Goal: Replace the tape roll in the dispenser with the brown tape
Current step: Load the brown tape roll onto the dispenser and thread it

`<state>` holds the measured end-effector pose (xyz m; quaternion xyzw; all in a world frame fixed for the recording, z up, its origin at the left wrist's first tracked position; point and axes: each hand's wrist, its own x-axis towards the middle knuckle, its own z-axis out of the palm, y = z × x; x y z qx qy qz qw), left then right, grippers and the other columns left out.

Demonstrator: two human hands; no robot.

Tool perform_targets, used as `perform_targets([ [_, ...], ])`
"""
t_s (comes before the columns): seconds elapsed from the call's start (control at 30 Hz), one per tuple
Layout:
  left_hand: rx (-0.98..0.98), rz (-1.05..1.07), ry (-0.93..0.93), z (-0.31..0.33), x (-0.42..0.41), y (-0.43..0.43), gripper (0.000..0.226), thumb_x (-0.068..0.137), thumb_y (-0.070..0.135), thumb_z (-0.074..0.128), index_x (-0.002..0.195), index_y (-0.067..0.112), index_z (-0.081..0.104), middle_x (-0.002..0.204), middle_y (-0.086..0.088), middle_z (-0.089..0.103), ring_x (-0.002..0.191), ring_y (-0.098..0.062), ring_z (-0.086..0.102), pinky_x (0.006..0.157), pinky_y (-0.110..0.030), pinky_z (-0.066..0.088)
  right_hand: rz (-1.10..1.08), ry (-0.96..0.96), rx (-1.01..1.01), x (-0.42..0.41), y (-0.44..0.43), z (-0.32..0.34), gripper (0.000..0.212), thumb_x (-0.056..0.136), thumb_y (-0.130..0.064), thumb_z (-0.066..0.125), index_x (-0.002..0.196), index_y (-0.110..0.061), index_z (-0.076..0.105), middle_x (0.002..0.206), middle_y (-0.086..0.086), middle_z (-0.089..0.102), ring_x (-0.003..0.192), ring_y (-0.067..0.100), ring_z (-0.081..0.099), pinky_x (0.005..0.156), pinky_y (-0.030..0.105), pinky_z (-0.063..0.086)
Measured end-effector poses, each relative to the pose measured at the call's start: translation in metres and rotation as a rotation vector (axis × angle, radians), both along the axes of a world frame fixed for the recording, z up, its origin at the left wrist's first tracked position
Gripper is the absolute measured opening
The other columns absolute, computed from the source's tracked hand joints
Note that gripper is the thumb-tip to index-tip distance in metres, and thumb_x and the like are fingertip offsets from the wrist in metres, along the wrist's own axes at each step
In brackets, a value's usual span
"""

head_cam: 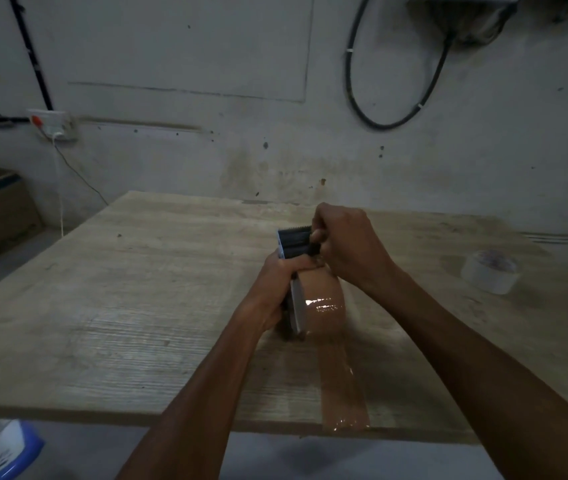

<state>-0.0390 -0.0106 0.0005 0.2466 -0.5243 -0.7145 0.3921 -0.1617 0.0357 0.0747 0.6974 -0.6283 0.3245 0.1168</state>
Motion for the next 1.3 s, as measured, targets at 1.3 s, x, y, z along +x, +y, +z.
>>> perform_targets([
  [1.3,-0.035,-0.002,-0.081,0.006,-0.002,0.010,0.042,0.089,0.024,0.065,0.126,0.006,0.057,0.078,-0.002,0.070,0.063,-0.015,0.067,0.058,-0.027,0.053,0.091,0.180,-0.046,0.016,-0.009,0.019,0.012,0.074,0.001,0.061,0.080,-0.009,0.060,0.072,0.000,0.057,0.064,0.022,0.059,0.060,0.038,0.053],
])
